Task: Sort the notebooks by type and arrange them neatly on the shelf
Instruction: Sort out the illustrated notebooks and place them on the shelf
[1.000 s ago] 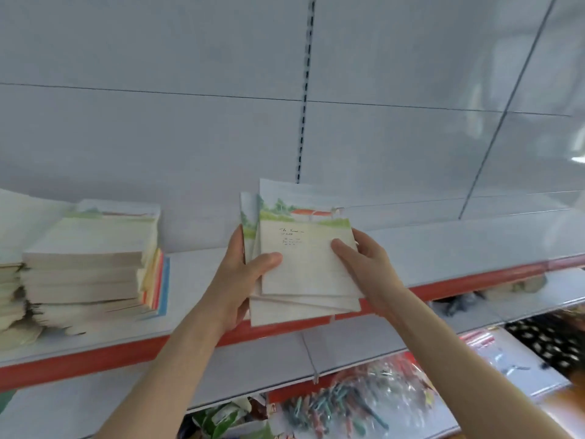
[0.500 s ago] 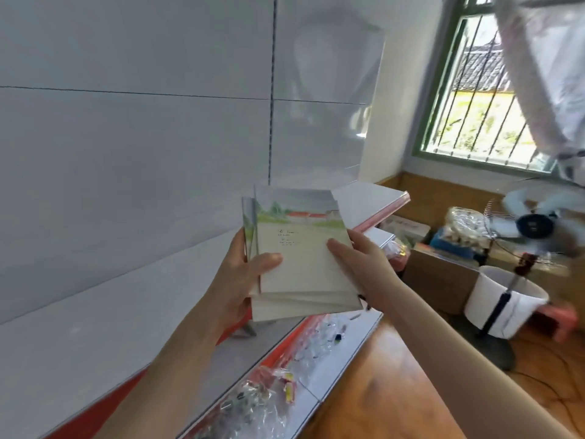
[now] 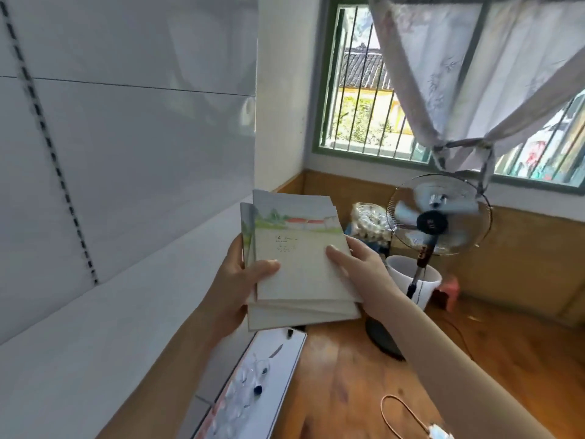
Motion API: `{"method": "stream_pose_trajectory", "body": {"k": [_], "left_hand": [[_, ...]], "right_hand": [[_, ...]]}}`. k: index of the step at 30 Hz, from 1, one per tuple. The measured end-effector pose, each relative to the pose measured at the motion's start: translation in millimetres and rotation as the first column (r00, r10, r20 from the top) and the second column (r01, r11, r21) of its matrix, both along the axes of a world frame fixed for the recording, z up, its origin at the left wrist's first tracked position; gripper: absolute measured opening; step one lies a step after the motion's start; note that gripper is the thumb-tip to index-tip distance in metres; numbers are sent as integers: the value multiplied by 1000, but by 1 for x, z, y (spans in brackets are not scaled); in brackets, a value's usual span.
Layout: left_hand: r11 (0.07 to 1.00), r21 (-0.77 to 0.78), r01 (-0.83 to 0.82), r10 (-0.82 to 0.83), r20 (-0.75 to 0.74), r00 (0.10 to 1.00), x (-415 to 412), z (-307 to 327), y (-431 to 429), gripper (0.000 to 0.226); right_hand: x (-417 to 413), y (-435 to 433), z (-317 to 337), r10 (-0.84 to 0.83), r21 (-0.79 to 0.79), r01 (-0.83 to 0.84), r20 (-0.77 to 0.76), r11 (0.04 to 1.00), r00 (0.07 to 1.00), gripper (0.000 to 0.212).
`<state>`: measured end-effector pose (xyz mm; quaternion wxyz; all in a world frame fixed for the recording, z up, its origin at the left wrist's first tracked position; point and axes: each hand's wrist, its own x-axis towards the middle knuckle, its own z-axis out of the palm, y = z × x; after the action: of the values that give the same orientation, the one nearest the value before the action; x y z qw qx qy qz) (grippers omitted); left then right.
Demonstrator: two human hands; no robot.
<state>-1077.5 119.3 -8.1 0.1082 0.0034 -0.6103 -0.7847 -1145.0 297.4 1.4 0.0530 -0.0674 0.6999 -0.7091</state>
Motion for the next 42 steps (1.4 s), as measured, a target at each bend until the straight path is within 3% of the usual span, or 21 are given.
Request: {"method": "stream_pose_trajectory", "body": {"k": [5,11,16,22,30,36,40,42], "left_hand": [[995,19,97,-97,23,995,-112,-7,27,43],[993,68,96,-98,22,995,-244,-22,58,54],[994,96,-53,50,35,998,-342,-30,66,55],[963,27,-270,267,72,961,-409,-34,35,53],[852,-17,-524,521,135,843,-473,-73,-34,57],[771,-104,-629,630,270,728,-506,-100,-60,34],[698,-186,-691,698,392,599,-534,-117,-70,23],[653,-213,-726,730,432,530,-549,-125,-72,32]], "right_hand": [[-96,32,-7,-71,6,71,14,997,997,26],[-232,61,-19,-37,18,36,33,999,999,23],[-353,59,-18,88,51,-91,53,995,995,31],[-455,8,-30,286,59,-293,103,954,953,13],[-556,-97,-67,480,144,-500,152,854,864,31],[-602,-137,-91,578,227,-602,166,766,799,19],[-634,-160,-108,633,269,-669,218,693,743,18],[-650,-169,-114,646,278,-688,237,670,725,18]]}}
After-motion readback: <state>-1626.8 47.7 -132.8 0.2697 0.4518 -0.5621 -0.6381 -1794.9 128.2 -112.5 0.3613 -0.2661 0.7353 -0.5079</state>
